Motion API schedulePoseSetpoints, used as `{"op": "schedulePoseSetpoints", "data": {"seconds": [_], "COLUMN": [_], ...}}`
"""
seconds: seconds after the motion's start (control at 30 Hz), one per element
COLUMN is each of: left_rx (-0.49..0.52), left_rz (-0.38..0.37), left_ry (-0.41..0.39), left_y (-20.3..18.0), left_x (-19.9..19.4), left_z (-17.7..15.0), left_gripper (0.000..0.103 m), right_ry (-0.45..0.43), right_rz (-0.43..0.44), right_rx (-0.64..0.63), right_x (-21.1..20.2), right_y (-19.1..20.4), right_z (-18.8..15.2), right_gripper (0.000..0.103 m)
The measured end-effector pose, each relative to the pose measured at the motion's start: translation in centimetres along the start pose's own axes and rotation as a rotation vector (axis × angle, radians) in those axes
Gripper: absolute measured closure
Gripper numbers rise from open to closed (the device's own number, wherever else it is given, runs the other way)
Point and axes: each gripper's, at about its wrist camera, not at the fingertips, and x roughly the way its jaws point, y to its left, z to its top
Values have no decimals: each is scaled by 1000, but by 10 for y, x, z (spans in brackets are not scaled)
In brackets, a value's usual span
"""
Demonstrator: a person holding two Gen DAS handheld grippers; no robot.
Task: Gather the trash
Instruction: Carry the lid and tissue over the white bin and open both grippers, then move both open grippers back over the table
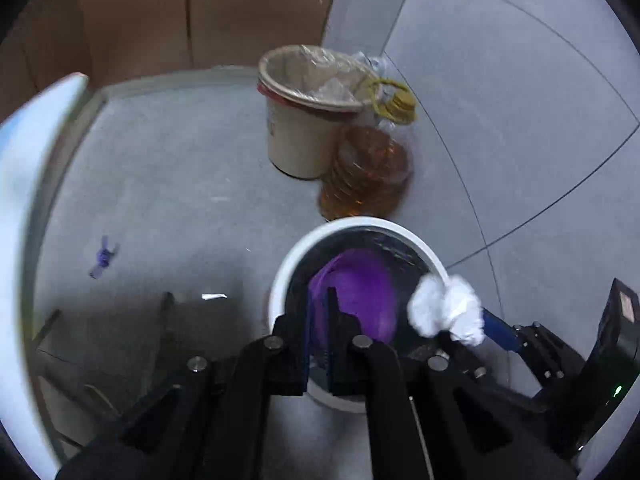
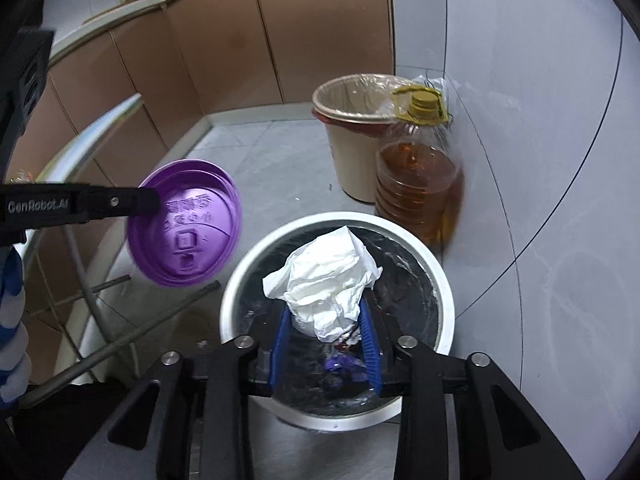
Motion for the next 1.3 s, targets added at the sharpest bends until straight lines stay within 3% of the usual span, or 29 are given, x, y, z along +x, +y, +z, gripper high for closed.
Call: {"op": "schedulePoseSetpoints", "data": {"seconds": [0.1,0.2,0.37,0.47,0.57,0.7,0.93,1.3], "left_rx": [3,-5,-1,-5,-15,-38,-55,-86], "left_rz": [-29,-52,-50,-43,-38,-32,-8,70], "left_ry": [21,6,-50,-86,-119,-181,-280,-411], "left_y": [-5,-8,-8,-4,3,16,36,87], "left_x": [9,6,-21,-43,-68,-107,-172,-259], "left_z": [-2,-5,-10,-15,-24,-40,-77,-147], "left_gripper": [97,97,97,97,95,64,64,64], "right_ry": [17,23,7,-14,-35,-64,-129,-255], "right_rz": [-27,-36,-54,-53,-48,-40,-10,114], "right_rx": [-6,-8,-28,-31,-41,-49,-92,-205], "right_x": [9,10,-3,-11,-26,-50,-106,-196], "right_y": [-4,-5,1,4,10,19,48,125], "right_z": [-2,-4,-6,-4,-5,-7,-13,-15], "right_gripper": [49,47,41,31,31,29,29,29]}}
